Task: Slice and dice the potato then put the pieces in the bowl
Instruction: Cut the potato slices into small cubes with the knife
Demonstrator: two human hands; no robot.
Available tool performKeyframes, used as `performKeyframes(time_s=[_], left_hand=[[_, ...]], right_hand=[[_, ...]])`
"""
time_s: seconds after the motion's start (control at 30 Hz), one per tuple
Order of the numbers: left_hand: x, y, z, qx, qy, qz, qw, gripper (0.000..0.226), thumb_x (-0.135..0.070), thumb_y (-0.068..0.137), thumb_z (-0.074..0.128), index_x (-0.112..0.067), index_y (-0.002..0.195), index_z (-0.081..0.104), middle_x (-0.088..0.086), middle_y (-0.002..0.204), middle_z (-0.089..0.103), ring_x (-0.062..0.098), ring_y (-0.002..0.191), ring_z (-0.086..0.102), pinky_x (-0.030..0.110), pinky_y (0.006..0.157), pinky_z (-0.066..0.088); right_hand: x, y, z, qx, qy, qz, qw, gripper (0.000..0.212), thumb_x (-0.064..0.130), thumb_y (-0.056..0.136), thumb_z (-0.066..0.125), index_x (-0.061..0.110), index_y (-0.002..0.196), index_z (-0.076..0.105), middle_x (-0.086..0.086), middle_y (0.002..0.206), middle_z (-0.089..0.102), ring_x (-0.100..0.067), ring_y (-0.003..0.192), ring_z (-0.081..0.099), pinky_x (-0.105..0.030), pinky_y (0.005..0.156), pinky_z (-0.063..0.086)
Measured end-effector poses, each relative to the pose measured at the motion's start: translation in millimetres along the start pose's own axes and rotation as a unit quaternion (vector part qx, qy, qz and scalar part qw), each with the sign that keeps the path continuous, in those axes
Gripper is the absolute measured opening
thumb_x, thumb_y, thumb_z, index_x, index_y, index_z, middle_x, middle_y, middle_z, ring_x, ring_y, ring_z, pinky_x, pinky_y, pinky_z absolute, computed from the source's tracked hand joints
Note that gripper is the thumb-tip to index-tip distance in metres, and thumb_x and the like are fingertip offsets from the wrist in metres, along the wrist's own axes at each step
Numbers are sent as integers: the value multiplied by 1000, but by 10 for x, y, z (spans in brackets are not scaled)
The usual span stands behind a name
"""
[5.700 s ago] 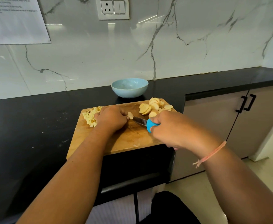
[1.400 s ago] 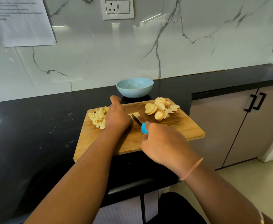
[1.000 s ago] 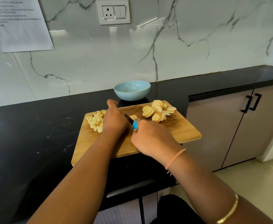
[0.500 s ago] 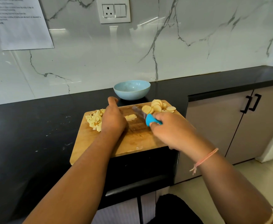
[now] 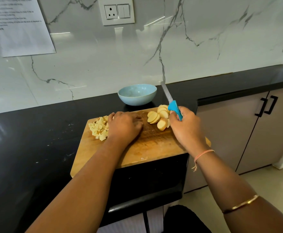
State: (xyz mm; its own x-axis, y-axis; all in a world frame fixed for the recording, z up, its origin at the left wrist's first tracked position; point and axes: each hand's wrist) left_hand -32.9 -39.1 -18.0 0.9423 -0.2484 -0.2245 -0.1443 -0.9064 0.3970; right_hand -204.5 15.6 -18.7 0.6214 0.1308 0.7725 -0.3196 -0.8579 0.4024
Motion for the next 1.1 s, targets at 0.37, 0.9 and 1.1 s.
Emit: performKeyframes(time_s=[0.37, 0.9, 1.1], left_hand=[[-10, 76, -100, 36, 81, -78, 993, 19, -41, 89, 54, -27, 99, 62, -1, 103, 62, 23, 119, 44, 42, 106, 25], [167, 30, -295, -8, -22, -106, 994, 25, -13, 93, 46, -31, 85, 62, -10, 91, 61, 19, 112, 49, 38, 98, 26], [37, -37, -205, 77, 33, -26, 996, 20, -41, 90, 51, -28, 98, 63, -5, 106, 59, 20, 124, 37, 45, 108, 19]], right_hand=[[-58, -2, 27, -6, -21, -2, 1000, 21, 37, 98, 44, 20, 106, 51, 13, 74, 46, -9, 64, 51, -13, 51, 35], [-64, -1, 18, 6, -4, 2, 1000, 14, 38, 98, 44, 24, 99, 46, 14, 75, 47, -8, 65, 51, -11, 51, 33], [-75, -6, 20, 0, -5, -1, 1000, 18, 38, 98, 44, 21, 99, 50, 12, 76, 48, -8, 65, 51, -12, 51, 33]])
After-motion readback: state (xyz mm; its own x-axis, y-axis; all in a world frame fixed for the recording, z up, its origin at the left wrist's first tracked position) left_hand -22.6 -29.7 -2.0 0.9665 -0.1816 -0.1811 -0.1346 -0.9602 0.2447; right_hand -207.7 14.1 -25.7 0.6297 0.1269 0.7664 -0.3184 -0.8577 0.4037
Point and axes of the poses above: each hand's wrist, its own y-axis towards the middle knuckle, its own z-axis out of the palm, x = y × z
